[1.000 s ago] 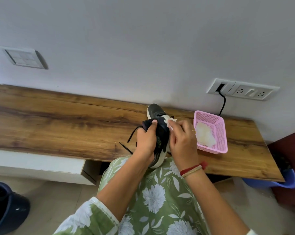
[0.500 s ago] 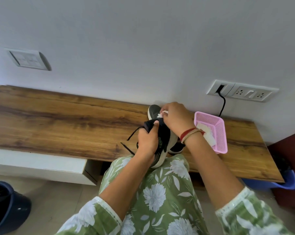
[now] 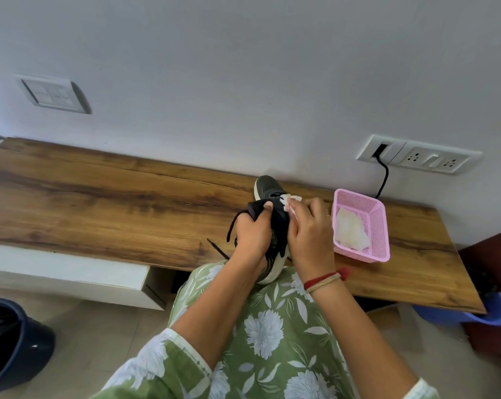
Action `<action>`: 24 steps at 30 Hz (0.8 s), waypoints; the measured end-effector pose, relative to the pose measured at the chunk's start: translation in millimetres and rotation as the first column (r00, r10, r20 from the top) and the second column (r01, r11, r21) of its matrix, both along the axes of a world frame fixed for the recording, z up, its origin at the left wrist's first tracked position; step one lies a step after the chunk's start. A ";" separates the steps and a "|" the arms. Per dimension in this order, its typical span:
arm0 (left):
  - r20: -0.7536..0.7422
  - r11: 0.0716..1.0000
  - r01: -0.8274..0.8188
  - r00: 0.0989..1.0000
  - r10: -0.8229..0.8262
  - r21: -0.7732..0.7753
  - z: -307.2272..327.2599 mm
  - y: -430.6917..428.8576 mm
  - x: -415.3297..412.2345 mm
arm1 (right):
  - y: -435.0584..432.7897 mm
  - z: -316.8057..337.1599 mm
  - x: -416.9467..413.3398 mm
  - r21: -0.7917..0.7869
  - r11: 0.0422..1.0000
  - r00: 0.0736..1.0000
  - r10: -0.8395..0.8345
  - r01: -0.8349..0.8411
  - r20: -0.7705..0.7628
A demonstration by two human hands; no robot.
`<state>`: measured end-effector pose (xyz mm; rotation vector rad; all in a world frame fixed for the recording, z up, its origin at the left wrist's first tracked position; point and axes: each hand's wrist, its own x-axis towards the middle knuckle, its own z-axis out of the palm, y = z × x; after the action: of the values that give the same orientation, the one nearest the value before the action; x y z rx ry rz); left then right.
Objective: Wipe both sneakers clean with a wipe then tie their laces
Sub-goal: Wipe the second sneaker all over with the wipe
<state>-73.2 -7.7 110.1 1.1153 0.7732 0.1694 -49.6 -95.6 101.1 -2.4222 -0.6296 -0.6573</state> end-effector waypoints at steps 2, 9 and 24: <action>-0.006 0.999 -0.019 1.000 0.019 -0.026 0.9 1.9 0.1 | -3.0 -8.1 -4.4 0.055 0.998 0.999 0.017 -0.019 0.043; -0.043 0.997 -0.065 0.997 0.063 -0.044 2.7 15.9 3.3 | 0.4 -30.6 -15.9 0.178 0.983 0.992 0.024 -0.046 0.123; -0.036 0.991 -0.124 0.992 0.123 -0.042 -12.3 38.9 8.8 | 29.4 -12.6 16.5 0.310 0.946 0.994 0.109 -0.100 -0.012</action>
<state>-64.3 31.2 97.8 1.0312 0.8727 0.2375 -33.1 -66.2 88.5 -2.0900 -0.5904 -0.6252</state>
